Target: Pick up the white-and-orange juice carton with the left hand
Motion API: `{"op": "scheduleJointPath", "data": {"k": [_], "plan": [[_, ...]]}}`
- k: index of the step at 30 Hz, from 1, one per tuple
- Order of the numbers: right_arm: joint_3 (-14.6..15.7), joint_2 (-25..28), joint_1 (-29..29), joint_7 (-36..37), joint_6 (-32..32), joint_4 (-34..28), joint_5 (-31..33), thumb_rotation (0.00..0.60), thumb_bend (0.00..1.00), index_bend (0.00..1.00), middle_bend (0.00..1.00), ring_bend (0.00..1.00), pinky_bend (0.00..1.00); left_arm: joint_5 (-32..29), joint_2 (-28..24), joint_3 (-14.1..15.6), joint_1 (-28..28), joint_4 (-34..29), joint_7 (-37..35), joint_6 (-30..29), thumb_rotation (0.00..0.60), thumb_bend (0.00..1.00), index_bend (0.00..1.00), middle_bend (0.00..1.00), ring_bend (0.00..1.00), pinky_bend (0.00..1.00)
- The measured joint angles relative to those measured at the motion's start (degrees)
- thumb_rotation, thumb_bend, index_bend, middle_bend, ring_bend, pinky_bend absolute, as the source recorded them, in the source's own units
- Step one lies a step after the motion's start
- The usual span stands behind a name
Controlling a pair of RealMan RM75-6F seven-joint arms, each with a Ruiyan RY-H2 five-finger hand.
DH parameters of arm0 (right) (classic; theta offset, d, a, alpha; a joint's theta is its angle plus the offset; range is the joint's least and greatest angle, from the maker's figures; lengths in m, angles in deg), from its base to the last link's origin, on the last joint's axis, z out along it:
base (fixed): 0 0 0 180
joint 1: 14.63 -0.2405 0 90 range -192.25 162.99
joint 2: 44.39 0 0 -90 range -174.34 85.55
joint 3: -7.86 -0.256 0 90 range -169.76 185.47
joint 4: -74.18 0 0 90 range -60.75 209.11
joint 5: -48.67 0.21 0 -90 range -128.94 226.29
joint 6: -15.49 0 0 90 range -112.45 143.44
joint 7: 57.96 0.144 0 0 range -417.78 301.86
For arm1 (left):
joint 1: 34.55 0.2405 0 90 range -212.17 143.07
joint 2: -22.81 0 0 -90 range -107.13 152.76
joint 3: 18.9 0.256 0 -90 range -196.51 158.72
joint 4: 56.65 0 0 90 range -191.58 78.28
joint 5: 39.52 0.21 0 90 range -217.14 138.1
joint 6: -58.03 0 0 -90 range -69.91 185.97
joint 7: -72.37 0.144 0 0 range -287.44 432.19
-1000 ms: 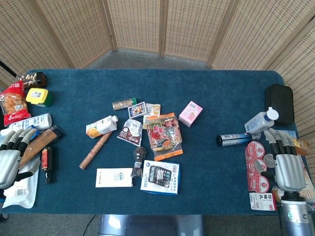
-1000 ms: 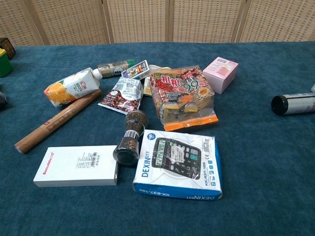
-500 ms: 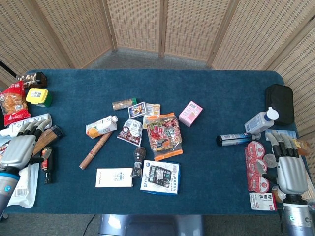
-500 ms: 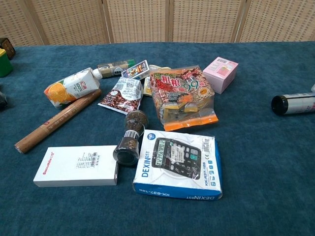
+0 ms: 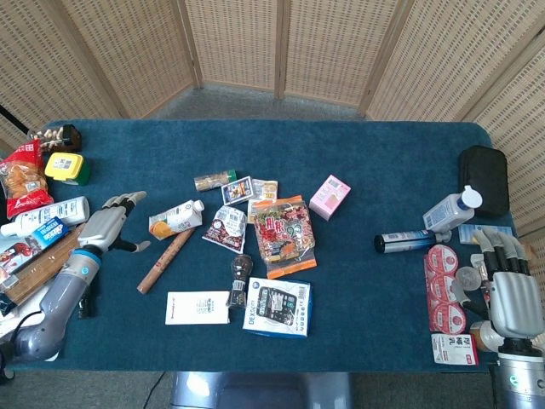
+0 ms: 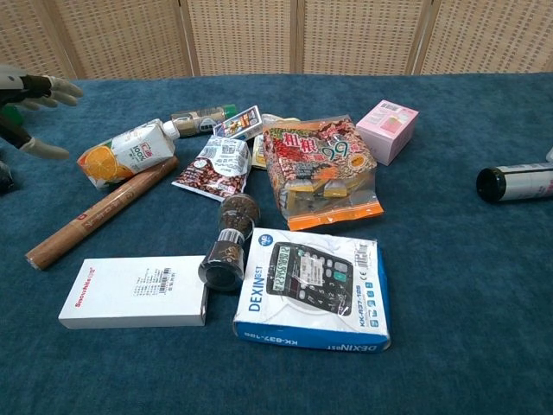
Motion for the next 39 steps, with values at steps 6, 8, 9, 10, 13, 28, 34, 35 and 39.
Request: {"op": "scheduleJointPath", "data": {"k": [6,8,9,10,13,28,34,35,39], "plan": [[0.0,0.4,0.4,0.9,-0.1,0.2,0.5,0.59,0.32,0.0,0.08,0.0,0.0,-4.8,5.3,-0.6,-4.4,5.9,0.1,3.7,0.521,0.24,0.0,0.0,0.0,0.0],[0.1,0.5,0.5,1.1,0.0,0.2,0.7,0.589,0.32,0.0,0.08,0.0,0.0,-6.1,7.2,-0.7,-5.7,7.9,0.2,4.6,0.522,0.24,0.0,0.0,0.0,0.0],[0.1,0.5,0.6,1.2,0.0,0.2,0.8,0.589,0.32,0.0,0.08,0.0,0.0,-6.5,8.0,-0.7,-6.2,8.9,0.2,4.9,0.521,0.24,0.0,0.0,0.0,0.0],[0.0,0.6,0.7,1.2,0.0,0.2,0.9,0.588,0.32,0.0,0.08,0.0,0.0,-7.1,9.2,-0.8,-6.9,10.1,0.1,5.4,0.523,0.24,0.0,0.0,0.0,0.0],[0.0,0.8,1.0,1.3,0.3,0.0,1.1,0.588,0.32,0.0,0.08,0.0,0.0,-8.6,12.1,-1.1,-8.4,13.2,-0.6,6.7,0.581,0.25,0.0,0.0,0.01,0.0],[-0.1,1.9,2.3,2.2,1.8,-1.3,0.8,0.589,0.32,0.0,0.08,0.0,0.0,-12.7,20.7,-3.2,-11.5,20.9,-4.8,6.9,0.6,0.72,0.49,0.47,0.79,0.76],[-0.1,1.4,1.9,2.7,1.2,-0.9,0.6,0.587,0.32,0.0,0.08,0.0,0.0,-12.4,16.1,-5.1,-9.8,15.3,-7.0,5.0,0.6,0.7,0.49,0.48,0.79,0.77],[-0.1,1.3,1.8,2.7,1.1,-0.7,0.6,0.587,0.32,0.0,0.08,0.0,0.0,-12.2,15.1,-5.5,-9.5,14.1,-7.4,4.7,0.6,0.7,0.49,0.48,0.79,0.77],[-0.2,1.0,1.6,3.1,0.8,-0.3,0.3,0.589,0.32,0.0,0.08,0.0,0.0,-11.2,10.1,-7.1,-8.0,8.1,-8.7,2.9,0.6,0.7,0.48,0.48,0.79,0.77]]}}
